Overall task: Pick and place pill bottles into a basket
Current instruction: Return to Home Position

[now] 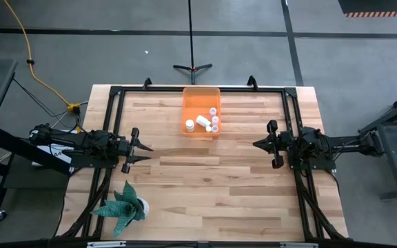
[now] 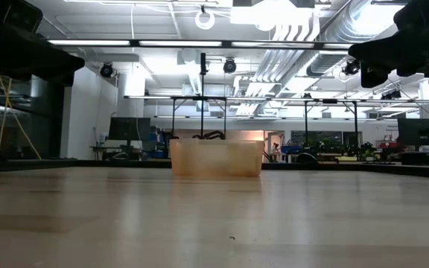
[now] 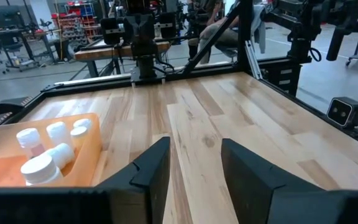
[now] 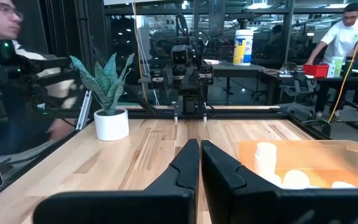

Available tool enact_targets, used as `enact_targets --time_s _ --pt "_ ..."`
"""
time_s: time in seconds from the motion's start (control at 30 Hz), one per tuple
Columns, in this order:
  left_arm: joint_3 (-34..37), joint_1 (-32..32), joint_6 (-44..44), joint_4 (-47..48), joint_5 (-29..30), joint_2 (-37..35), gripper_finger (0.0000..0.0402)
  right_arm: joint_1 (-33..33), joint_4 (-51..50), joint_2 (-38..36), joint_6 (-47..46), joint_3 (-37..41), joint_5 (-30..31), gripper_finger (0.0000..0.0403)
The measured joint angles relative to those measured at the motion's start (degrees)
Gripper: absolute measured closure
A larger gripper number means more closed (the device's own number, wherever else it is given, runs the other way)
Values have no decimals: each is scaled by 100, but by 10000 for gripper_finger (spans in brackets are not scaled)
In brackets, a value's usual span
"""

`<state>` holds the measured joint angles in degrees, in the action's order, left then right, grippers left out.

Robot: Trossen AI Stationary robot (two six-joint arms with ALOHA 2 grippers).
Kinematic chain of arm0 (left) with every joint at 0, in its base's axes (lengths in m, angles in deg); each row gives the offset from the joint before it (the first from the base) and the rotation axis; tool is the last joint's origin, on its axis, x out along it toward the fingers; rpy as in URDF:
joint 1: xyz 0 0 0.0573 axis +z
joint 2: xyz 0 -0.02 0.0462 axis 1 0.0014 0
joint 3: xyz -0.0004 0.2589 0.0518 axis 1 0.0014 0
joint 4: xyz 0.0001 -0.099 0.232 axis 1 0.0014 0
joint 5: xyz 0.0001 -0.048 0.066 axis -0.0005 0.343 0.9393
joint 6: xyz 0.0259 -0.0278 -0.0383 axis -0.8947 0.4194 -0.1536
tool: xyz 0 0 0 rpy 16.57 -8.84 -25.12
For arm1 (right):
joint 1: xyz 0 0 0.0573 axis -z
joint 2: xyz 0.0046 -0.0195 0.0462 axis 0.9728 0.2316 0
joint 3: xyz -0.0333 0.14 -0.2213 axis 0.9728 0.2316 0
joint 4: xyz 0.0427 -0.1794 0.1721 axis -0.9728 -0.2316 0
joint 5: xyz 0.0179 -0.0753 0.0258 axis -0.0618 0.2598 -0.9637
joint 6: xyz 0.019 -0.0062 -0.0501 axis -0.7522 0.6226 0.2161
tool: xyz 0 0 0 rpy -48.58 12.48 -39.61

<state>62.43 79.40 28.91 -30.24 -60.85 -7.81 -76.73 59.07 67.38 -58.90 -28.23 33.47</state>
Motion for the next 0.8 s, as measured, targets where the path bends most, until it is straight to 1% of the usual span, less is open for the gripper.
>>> enact_targets --time_s 0.8 --pt "-6 0 2 -2 0 0 222 0 2 0 1 2 -1 397"
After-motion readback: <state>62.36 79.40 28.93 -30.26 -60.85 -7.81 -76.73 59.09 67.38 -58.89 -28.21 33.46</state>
